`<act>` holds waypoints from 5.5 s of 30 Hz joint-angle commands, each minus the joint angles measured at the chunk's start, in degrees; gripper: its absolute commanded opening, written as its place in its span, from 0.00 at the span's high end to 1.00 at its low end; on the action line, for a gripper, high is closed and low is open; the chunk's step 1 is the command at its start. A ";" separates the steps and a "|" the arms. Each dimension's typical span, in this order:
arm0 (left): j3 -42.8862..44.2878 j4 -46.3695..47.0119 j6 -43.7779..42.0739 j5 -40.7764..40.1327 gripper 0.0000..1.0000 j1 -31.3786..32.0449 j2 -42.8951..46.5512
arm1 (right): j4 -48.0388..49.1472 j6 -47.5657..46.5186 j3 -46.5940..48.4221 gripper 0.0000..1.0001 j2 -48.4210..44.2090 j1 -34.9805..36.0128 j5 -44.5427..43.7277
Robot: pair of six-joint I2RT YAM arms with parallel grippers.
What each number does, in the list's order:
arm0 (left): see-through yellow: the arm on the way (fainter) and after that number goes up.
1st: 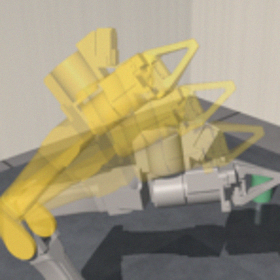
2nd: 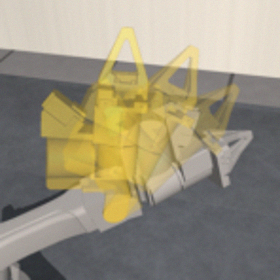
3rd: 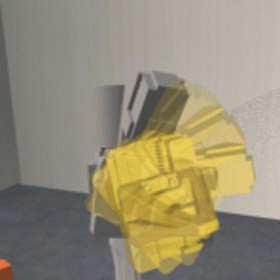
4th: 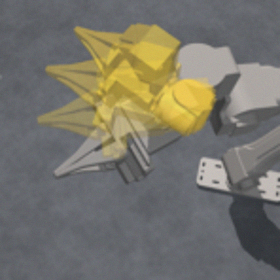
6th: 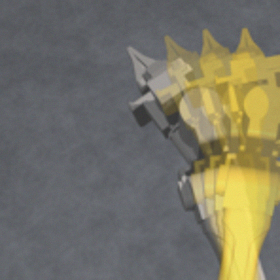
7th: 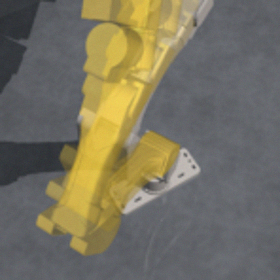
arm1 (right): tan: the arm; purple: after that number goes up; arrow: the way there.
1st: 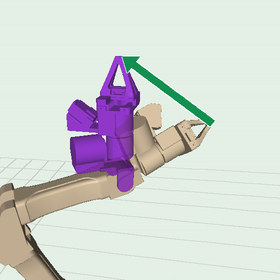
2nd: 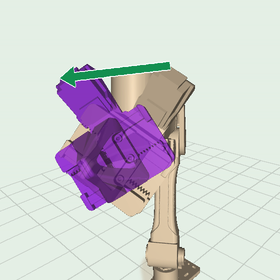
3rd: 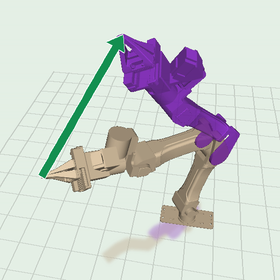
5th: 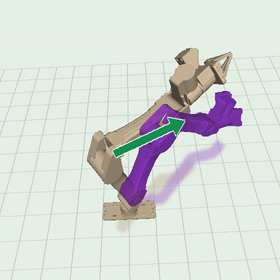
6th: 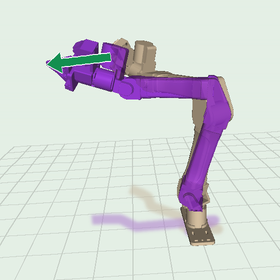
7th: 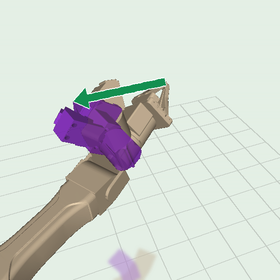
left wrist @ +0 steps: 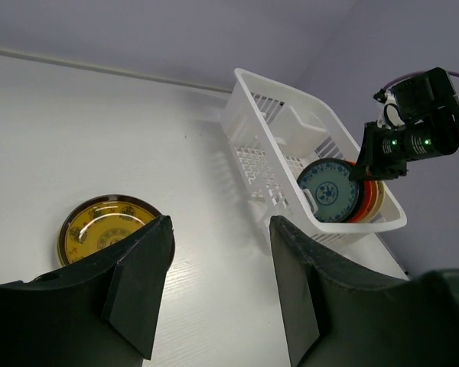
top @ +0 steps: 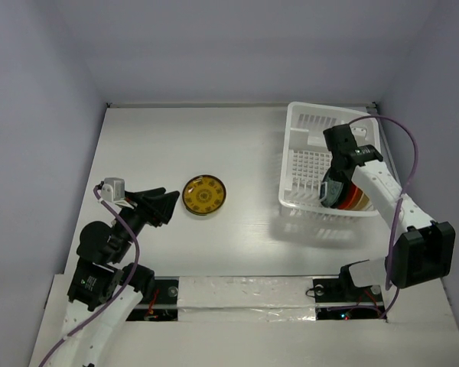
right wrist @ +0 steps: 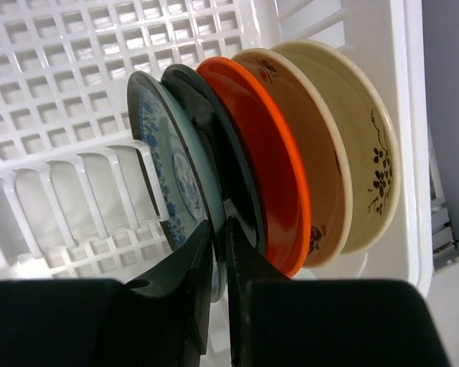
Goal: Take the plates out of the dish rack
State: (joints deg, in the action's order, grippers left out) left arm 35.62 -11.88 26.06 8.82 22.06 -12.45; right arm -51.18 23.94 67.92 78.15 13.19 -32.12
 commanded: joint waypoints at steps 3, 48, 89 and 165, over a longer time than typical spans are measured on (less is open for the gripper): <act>0.51 2.21 0.48 -0.12 0.49 0.78 0.67 | -6.46 -0.48 5.90 1.00 1.47 1.48 -5.74; 0.68 1.60 0.65 -1.88 0.49 0.26 -2.32 | 40.96 13.31 15.04 1.00 21.31 34.53 24.73; 0.07 3.00 0.48 1.46 0.49 0.26 -0.56 | 14.10 20.88 -5.95 1.00 -10.54 26.03 -6.90; 0.42 1.86 1.01 -2.67 0.48 4.39 1.46 | 24.09 7.07 15.84 1.00 4.45 31.53 15.65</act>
State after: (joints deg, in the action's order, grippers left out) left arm 35.62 -11.92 26.74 7.01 26.87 -10.11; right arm -42.04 26.94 85.23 77.80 42.57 -30.15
